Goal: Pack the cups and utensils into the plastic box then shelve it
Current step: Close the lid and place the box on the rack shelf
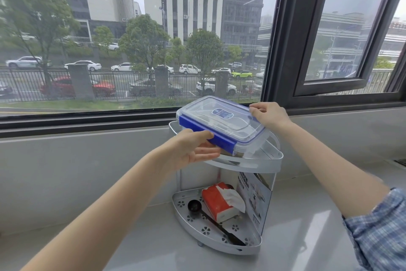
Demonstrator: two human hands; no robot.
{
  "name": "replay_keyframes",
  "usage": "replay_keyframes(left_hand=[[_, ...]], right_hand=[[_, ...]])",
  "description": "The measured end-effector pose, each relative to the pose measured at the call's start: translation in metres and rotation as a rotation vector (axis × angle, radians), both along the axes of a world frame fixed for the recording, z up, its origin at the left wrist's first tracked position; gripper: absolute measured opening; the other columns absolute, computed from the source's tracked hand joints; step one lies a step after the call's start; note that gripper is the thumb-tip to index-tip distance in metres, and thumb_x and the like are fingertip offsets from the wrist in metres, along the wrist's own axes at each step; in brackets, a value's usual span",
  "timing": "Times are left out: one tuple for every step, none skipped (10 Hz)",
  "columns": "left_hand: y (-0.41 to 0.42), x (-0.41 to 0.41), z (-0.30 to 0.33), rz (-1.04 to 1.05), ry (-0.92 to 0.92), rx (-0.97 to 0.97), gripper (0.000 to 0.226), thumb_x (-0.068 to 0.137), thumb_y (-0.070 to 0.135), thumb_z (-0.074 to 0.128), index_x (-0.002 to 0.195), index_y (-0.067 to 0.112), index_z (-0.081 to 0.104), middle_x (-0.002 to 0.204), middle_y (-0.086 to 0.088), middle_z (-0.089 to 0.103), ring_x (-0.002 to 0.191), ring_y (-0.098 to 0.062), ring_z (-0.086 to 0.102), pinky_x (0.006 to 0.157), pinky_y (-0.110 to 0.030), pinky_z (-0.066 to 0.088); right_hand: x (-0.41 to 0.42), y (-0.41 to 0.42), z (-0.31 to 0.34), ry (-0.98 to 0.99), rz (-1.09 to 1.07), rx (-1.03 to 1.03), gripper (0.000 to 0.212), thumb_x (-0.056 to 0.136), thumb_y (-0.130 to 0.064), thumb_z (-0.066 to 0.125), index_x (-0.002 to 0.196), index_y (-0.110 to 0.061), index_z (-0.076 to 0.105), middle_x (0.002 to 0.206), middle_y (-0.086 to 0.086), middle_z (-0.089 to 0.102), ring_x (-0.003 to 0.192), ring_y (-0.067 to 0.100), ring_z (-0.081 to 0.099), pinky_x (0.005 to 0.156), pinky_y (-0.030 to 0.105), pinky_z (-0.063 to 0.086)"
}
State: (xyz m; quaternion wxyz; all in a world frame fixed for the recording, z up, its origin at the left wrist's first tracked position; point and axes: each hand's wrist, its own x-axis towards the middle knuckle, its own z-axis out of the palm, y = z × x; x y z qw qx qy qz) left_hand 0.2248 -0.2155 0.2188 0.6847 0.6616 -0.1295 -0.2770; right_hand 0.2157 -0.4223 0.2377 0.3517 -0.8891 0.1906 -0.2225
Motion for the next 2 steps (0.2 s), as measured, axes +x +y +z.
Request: replay_keyframes(left_hand=[[0.0052, -0.0056, 0.0086, -0.006, -0.034, 0.041, 0.012, 0.089, 0.007, 0.048, 0.1, 0.006, 0.052, 0.095, -0.014, 0.061, 0.074, -0.019, 0.065, 0.058, -0.028, 0.058], [0.0109, -0.0099, 0.014, 0.026, -0.102, 0.085, 0.007, 0.089, 0.01, 0.047, 0.09, 0.009, 0.054, 0.091, -0.009, 0.061, 0.075, -0.015, 0.062, 0.067, -0.031, 0.055]], right_hand=[[-0.0131, 0.0067, 0.0085, 0.011, 0.001, -0.017, 0.04, 0.095, -0.027, 0.046, 0.133, -0.014, 0.05, 0.137, 0.01, 0.054, 0.128, 0.027, 0.046, 0.108, 0.036, 0.034], [-0.0204, 0.0123, 0.0183, -0.019, 0.001, -0.031, 0.042, 0.095, -0.026, 0.046, 0.136, -0.014, 0.047, 0.141, 0.009, 0.05, 0.131, 0.026, 0.043, 0.11, 0.035, 0.032]])
